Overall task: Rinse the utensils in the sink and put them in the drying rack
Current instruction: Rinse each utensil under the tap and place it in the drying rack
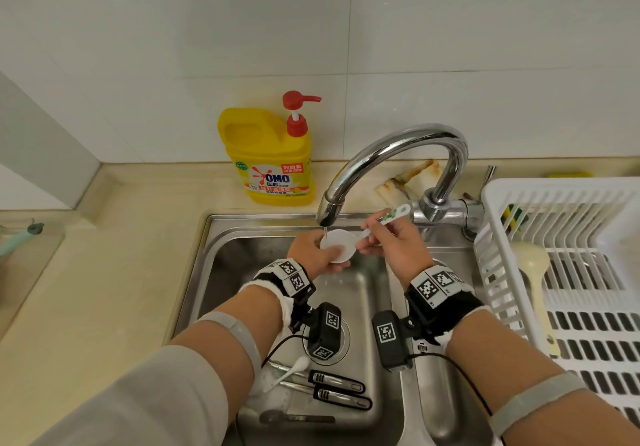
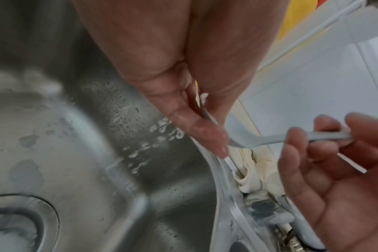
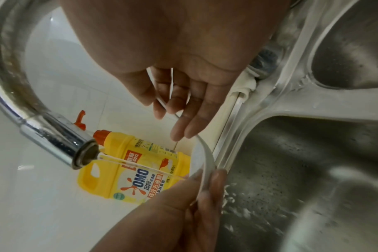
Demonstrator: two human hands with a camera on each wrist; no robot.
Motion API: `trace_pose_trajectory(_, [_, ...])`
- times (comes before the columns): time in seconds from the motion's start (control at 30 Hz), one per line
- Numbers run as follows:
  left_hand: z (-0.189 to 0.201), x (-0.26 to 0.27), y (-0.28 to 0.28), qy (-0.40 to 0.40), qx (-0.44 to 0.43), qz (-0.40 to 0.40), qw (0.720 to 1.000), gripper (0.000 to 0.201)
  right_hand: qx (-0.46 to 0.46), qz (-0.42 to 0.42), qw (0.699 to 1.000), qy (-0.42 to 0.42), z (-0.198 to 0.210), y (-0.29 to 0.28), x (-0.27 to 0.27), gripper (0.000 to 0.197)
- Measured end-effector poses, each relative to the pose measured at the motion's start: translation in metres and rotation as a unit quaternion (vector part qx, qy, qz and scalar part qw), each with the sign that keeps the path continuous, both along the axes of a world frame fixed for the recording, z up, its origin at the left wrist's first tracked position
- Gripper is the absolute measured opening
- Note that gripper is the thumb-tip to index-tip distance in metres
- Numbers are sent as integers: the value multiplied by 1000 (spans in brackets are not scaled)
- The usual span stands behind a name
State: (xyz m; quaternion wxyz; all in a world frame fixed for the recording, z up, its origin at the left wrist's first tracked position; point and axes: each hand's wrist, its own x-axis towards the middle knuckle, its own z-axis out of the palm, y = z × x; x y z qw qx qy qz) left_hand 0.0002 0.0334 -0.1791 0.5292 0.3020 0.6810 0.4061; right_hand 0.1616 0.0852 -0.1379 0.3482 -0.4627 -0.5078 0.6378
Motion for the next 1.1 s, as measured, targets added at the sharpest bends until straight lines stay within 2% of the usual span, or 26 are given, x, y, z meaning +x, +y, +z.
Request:
trace_pose_trajectory(0.07, [1, 1, -3, 27, -4, -11, 1000, 16, 14, 5, 1000, -8, 2, 2, 1, 15])
trace_pose_trajectory(0.2, [-3, 0, -5, 31, -15, -13, 999, 25, 6, -7, 1000, -16, -5, 5, 0, 20])
trace_pose_trajectory(0.3, [-2, -1, -9, 9, -19, -24, 999, 21, -37, -16, 999, 10, -9, 3, -3, 21])
trace_pose_trajectory(0.47, [0, -7, -14, 13, -9, -14, 1000, 53, -165, -33, 980, 105, -12, -4, -7, 23])
trace_pose_trajectory(0.63, [9, -17, -19, -154, 26, 103, 982, 25, -228, -47, 966, 115, -19, -8, -14, 11])
trace_pose_trajectory(0.73, [7, -28, -22, -208, 19, 138, 968, 30, -231, -40, 965, 119, -22, -10, -17, 9])
trace_pose_trajectory(0.83, [9, -34, -27, -228, 5, 144, 963, 25, -216, -48, 968, 118, -24, -11, -20, 17])
trace_pose_trajectory(0.97, [13, -42, -31, -263, 9, 159, 952, 34, -226, -57, 966, 113, -25, -12, -23, 10])
trace_pose_trajectory(1.1, [17, -51, -36, -277, 30, 192, 941, 28, -231, -93, 962, 116, -25, -15, -28, 5])
